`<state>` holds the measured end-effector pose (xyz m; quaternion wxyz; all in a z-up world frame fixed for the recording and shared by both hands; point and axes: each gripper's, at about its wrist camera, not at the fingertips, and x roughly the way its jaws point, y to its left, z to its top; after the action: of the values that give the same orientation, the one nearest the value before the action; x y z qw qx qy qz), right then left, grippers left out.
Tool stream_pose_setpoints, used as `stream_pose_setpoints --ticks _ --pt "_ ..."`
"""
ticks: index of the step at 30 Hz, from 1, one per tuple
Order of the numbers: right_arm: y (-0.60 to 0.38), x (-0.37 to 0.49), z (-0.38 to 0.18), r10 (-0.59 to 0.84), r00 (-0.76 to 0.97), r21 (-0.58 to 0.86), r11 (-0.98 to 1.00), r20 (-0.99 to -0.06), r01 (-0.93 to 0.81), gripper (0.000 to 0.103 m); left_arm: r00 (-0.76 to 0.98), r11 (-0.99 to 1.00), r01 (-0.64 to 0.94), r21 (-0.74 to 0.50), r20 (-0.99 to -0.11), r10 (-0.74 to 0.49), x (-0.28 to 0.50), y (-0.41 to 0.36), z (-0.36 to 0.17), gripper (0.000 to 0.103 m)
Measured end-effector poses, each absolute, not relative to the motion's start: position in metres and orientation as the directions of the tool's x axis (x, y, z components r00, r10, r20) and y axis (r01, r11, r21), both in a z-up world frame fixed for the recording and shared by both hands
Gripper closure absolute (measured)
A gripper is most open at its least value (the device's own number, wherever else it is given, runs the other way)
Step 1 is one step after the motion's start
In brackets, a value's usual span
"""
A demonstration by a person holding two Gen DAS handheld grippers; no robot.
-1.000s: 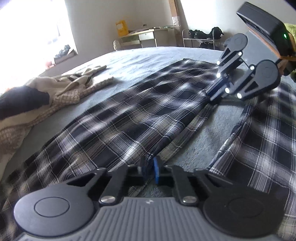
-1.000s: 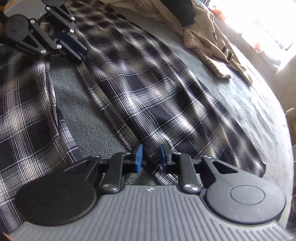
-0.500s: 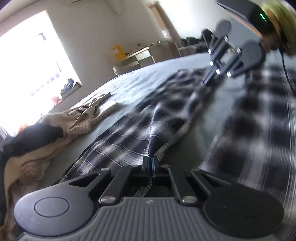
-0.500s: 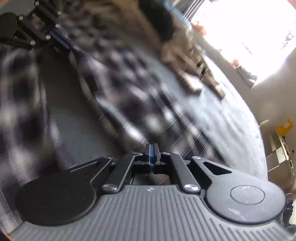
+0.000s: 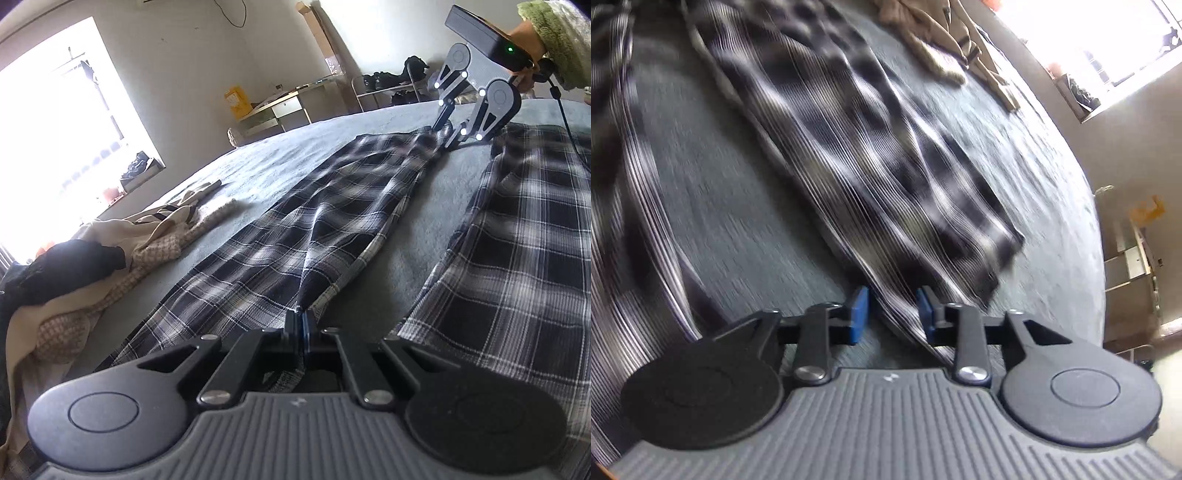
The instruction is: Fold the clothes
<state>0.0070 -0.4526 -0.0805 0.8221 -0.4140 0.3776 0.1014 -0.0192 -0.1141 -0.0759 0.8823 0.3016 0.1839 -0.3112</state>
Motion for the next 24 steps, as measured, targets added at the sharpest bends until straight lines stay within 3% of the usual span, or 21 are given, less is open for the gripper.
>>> stream_pose_setpoints --ticks 5,6,7,9,11,14,20,24 --pt "-0.458 0.013 -0.092 -0.167 0.695 -0.643 0.573 -0.699 -0.509 0.072 0.738 0.634 0.658 0.405 -0.515 -0.436 -0.017 -0.114 -0.077 0.1" --pt "-0.457 0.014 -0.094 -0.172 0.696 -0.653 0.553 -0.697 -0.518 0.077 0.736 0.636 0.659 0.4 -0.516 -0.438 -0.016 -0.114 -0.077 0.1" --pt "-0.458 0.018 -0.095 -0.195 0.697 -0.671 0.534 -0.69 -0.515 0.103 0.737 0.638 0.658 0.399 -0.514 -0.439 -0.017 -0.113 -0.077 0.1" --pt "-0.458 0.024 -0.095 -0.239 0.711 -0.717 0.48 -0.661 -0.505 0.102 0.744 0.651 0.651 0.392 -0.502 -0.442 -0.015 -0.112 -0.076 0.1" --pt "-0.457 0.032 -0.084 -0.275 0.77 -0.793 0.417 -0.576 -0.445 0.102 0.75 0.667 0.643 0.376 -0.485 -0.45 -0.013 -0.11 -0.071 0.1" --pt "-0.456 0.036 -0.05 -0.256 0.821 -0.813 0.455 -0.51 -0.364 0.102 0.743 0.668 0.652 0.359 -0.479 -0.468 -0.012 -0.11 -0.065 0.1" --pt "-0.469 0.01 -0.096 -0.299 0.734 -0.779 0.395 -0.61 -0.487 0.102 0.692 0.613 0.704 0.359 -0.541 -0.478 -0.014 -0.116 -0.082 0.1" --pt "-0.472 0.004 -0.117 -0.307 0.718 -0.77 0.398 -0.624 -0.499 0.102 0.673 0.61 0.717 0.338 -0.563 -0.479 -0.01 -0.117 -0.084 0.1"
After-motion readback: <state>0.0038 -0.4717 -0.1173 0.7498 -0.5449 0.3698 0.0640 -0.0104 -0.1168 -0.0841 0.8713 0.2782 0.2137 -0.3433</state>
